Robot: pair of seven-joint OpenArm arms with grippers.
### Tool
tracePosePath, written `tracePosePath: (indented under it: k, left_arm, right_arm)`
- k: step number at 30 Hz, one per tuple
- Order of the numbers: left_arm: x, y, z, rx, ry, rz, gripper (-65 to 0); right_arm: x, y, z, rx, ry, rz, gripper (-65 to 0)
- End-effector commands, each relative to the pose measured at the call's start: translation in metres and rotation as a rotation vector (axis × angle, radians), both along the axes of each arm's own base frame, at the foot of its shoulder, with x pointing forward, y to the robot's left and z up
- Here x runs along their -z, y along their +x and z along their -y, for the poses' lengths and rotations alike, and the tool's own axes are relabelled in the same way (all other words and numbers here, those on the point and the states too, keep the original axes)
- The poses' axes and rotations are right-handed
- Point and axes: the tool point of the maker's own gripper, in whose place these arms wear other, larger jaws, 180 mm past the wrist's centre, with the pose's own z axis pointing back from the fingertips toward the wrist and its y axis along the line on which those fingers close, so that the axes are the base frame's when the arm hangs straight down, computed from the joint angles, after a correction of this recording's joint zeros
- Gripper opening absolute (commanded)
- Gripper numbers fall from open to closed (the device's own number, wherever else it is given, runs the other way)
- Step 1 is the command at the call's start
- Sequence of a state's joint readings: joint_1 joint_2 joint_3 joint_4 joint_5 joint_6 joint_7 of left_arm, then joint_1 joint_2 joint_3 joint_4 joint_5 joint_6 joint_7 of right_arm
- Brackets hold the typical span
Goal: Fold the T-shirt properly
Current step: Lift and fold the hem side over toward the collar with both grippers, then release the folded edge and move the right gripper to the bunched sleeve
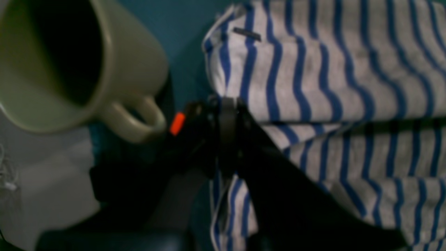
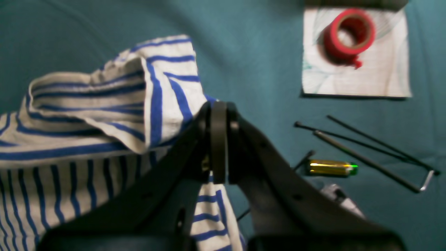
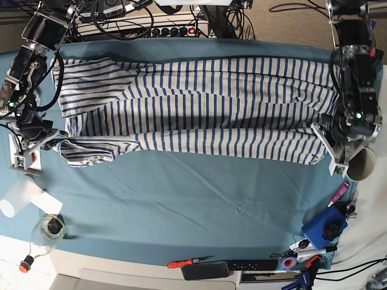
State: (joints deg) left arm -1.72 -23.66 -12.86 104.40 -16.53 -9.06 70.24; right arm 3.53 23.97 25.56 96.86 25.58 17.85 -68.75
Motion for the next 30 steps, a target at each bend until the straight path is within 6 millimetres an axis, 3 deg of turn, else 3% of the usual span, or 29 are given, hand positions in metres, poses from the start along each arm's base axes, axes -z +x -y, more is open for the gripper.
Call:
tracePosePath:
  k: [1,10,17,23,30]
  left_arm:
    - [-0.015,0.006,-0.008,-0.005,0.027,0.050,-65.0]
    - [-0.027,-0.022,-0.049,-0.145,-0.010,0.100,-65.0]
    - [-0.013,-0.041,-0.040,-0.098,-0.073,0.046,-65.0]
    - [-0.017,-0.046,-0.036,-0.079,-0.058,0.055,-65.0]
    - [-0.020,-0.045,-0.034,-0.071,-0.058,0.079,-65.0]
  right_arm:
    - [-0.022,0.007,0.011,0.006,-0.045,0.057,-65.0]
    - [-0.024,-0.005,0.028,0.068,-0.030,0.051,-65.0]
    - [0.001,-0.029,0.022,0.055,-0.008,-0.040,-65.0]
    - [-0.007,-0.037,0.017,0.026,-0.064,-0.027,-65.0]
    - [-0.015,-0.030,0.007,-0.036,-0.062,0.030,-65.0]
